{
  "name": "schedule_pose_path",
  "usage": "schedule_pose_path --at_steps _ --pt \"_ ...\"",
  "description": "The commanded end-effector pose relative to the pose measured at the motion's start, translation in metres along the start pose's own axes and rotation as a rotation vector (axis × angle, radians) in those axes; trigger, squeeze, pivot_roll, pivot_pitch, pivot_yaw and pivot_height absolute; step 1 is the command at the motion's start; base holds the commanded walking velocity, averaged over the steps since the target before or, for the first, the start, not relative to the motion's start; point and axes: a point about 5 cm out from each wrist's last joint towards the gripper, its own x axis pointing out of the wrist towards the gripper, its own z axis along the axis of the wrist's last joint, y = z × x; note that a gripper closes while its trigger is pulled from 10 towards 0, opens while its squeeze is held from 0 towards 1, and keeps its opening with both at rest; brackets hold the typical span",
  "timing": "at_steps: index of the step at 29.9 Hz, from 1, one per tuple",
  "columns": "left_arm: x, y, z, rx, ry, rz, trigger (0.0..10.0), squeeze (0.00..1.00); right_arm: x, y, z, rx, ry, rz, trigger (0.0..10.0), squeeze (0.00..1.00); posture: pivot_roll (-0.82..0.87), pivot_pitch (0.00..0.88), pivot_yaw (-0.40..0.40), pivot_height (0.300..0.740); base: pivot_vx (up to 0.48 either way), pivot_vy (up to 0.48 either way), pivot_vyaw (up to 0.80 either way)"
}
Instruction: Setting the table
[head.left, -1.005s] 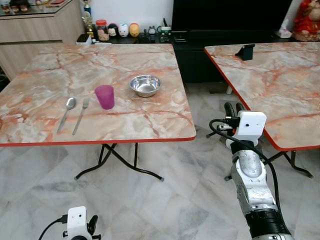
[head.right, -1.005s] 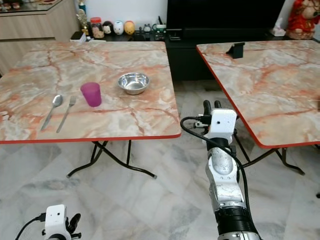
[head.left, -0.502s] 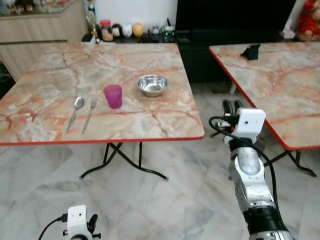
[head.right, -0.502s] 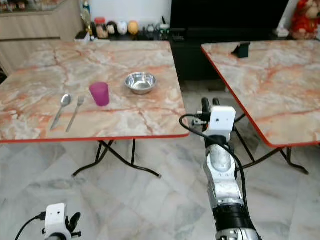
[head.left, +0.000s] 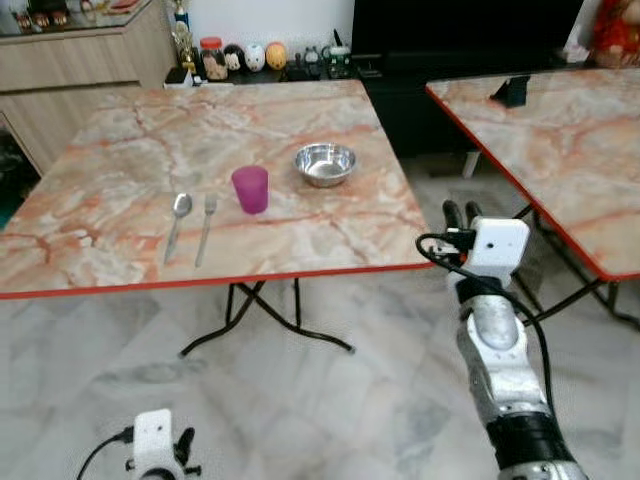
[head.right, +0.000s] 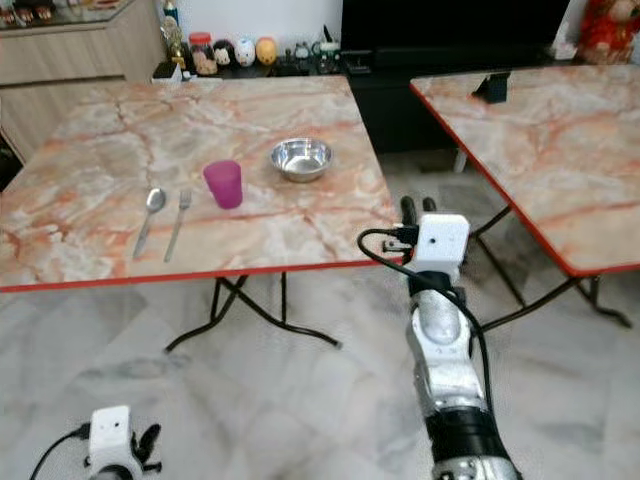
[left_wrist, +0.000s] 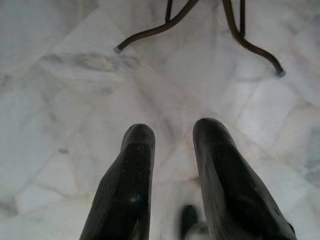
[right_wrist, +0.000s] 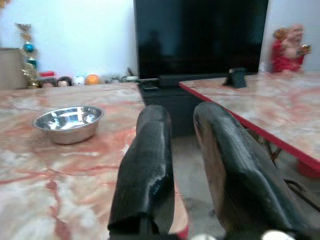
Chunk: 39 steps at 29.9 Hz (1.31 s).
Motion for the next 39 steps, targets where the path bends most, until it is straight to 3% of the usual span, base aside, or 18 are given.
schedule_pose_path --at_steps 1,25,36,39 --pt "-0.0011 0.0061 -0.002 0.002 0.014 0.016 10.0 0.0 0.0016 0.0082 0.0031 0.013 -0.01 0.023 10.0 0.0 -0.03 0.0 0.014 0.732 0.0 0.307 0.0" --pt "-0.0009 0.0027 -0.0025 0.018 0.018 -0.01 10.0 0.0 0.0029 0.0122 0.0047 0.023 -0.029 0.047 10.0 0.0 -0.04 0.0 0.02 0.732 0.0 0.012 0.0" --pt "0.0003 0.0019 -0.0002 0.026 0.015 -0.023 10.0 0.0 0.0014 0.0142 0.0044 -0.003 -0.035 0.067 10.0 0.0 -0.05 0.0 0.026 0.732 0.275 0.0 0.17" --pt "0.0002 0.0015 -0.0006 0.03 0.017 -0.027 10.0 0.0 0.0009 0.0125 0.0031 0.028 -0.028 0.056 10.0 0.0 -0.05 0.0 0.026 0.732 0.286 0.0 0.27"
